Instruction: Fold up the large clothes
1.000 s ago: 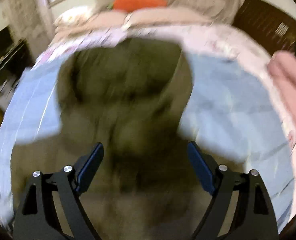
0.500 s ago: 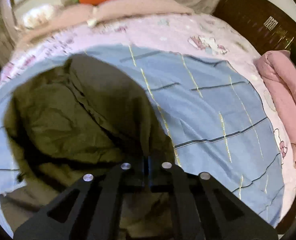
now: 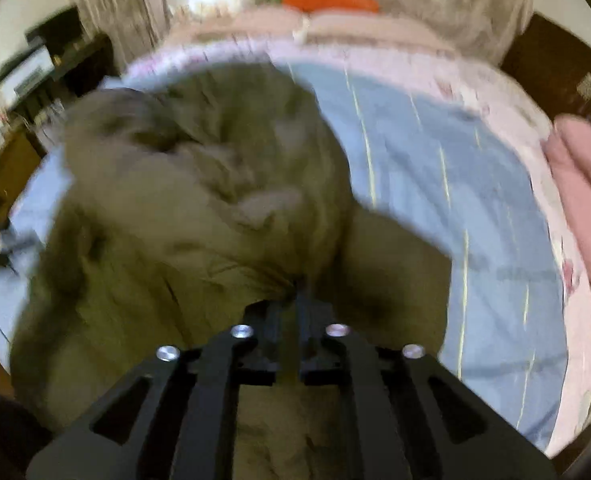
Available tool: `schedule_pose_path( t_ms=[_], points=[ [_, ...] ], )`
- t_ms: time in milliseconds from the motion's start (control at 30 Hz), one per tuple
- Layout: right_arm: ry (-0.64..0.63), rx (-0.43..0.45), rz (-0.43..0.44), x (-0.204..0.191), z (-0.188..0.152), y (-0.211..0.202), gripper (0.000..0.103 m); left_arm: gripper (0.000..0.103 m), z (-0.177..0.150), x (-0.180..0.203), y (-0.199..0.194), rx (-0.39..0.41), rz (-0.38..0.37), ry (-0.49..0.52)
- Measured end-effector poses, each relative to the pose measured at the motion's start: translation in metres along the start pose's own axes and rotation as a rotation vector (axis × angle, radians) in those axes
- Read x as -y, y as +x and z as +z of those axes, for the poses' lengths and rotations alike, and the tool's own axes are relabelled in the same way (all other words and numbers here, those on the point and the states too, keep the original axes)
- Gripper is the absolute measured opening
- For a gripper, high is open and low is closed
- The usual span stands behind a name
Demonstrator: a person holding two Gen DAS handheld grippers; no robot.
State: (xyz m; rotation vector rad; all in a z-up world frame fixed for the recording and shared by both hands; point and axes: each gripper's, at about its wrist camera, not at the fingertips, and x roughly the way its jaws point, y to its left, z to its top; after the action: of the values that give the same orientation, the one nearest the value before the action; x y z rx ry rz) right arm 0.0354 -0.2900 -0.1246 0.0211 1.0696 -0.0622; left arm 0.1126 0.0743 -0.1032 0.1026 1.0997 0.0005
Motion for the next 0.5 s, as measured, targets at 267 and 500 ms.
schedule_pose_path(
  t_ms=[267, 500],
  points=[
    [0.216, -0.054, 0.463, -0.026, -0.006, 0.0, 0.089, 0.098, 0.008, 0.002, -0.014, 0.038, -0.006, -0.076],
    [0.541, -0.178, 0.779, -0.074, 0.022, 0.052, 0.092, 0.099, 0.011, -0.001, -0.02, 0.027, -0.013, -0.165]
  ],
)
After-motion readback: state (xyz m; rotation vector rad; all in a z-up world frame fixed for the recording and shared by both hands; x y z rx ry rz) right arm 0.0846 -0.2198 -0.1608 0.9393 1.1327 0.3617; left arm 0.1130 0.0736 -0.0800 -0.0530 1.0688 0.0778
